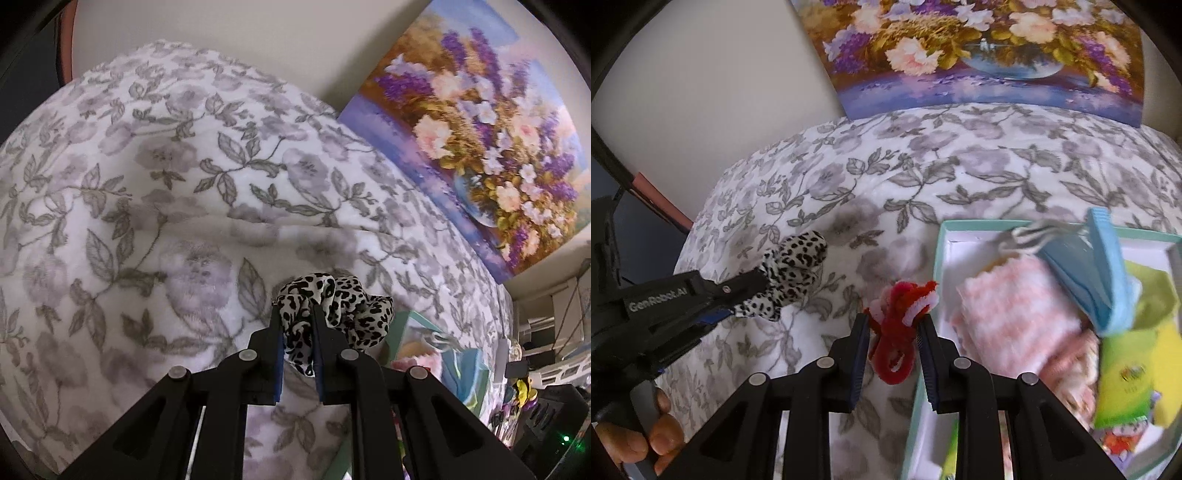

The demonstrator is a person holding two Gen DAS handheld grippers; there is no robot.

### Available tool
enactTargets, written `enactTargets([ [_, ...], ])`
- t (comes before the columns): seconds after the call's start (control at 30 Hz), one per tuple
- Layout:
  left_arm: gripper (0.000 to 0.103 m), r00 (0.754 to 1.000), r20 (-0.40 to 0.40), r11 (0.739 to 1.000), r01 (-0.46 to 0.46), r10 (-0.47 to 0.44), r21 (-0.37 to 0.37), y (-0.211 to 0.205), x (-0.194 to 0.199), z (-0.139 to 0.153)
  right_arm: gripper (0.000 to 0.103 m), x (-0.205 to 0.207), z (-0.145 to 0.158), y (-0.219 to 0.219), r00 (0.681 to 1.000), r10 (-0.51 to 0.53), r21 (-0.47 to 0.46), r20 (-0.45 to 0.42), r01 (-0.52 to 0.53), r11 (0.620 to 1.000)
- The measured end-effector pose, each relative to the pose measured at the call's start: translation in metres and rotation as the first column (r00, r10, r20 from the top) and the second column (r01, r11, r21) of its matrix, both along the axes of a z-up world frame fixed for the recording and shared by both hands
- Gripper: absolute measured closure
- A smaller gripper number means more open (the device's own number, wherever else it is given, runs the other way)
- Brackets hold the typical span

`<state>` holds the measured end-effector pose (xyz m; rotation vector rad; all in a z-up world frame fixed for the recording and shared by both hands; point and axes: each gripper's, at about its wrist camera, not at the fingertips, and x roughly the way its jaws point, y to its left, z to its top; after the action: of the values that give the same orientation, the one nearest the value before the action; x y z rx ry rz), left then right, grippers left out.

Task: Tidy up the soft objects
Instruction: 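Carry the scrunchie and hair tie into the tray and open both tools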

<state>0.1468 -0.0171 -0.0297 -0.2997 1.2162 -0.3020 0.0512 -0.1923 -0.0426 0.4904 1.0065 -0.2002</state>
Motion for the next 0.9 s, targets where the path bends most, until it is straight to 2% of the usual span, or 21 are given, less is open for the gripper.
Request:
enactTargets([
  [0.33,0.089,0.996,0.079,1.0,0.031,-0.031,0.004,0.002,-0.039,0.028,0.075,-0.038,0.02,0.011,1.0,-0.007,-0.017,0.015,0.008,1.0],
  [0.53,0.089,0.995,0.094,0.999,0.044,-0.044,0.001,0.002,-0.059,0.032,0.075,-0.058,0.029,0.019,1.0,-0.001,-0.063,0.017,0.002,0.998],
  [0.9,0.089,0.99,0.121,0.997,0.075,-0.076,0.019,-0.001,-0.089,0.038,0.075,-0.086,0.029,0.015,0.999,-0.047,-0.055,0.001,0.047,0.997],
])
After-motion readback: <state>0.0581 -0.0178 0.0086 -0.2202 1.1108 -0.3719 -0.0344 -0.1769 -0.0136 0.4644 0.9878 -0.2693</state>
